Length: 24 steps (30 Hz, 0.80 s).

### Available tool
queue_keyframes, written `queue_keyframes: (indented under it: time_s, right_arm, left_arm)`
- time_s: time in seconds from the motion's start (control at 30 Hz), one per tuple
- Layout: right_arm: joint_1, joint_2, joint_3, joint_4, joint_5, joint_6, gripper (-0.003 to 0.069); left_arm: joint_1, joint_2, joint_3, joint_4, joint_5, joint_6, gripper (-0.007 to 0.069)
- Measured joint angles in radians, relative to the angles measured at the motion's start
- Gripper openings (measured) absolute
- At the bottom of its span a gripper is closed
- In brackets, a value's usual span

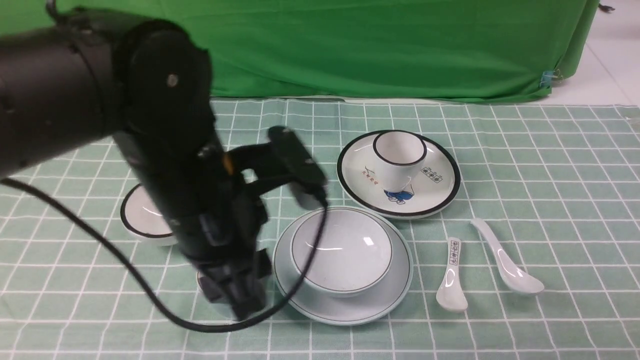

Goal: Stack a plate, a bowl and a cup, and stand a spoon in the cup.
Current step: Use the left arm to grab a blue teacup

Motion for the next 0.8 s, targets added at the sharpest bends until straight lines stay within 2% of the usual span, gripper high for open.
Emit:
queue_keyframes:
  time_s: [0.17, 0.33, 0.57, 0.67, 0.8]
  right_arm:
    - [0.0, 0.0, 0.0, 0.0, -0.006, 0.0, 0.0143]
    - [0.0, 0.0, 0.0, 0.0, -0.007, 0.0, 0.0143]
    - [0.0, 0.0, 0.0, 0.0, -0.007, 0.0, 0.0143]
    - [0.0, 0.0, 0.0, 0.0, -0.001, 0.0, 0.0143]
    - [0.0, 0.0, 0.0, 0.0, 0.017, 0.0, 0.0143]
  left_arm:
    - [0.037, 0.0, 0.08, 0.006, -0.094, 0.113, 0.0375]
    - [0.038, 0.003, 0.136, 0.058, -0.181, 0.148, 0.0432]
    - [0.039, 0.067, 0.187, 0.088, -0.294, 0.15, 0.0433]
    - [0.039, 0.098, 0.188, 0.088, -0.341, 0.15, 0.0357]
    - [0.039, 0.113, 0.19, 0.088, -0.331, 0.152, 0.0087]
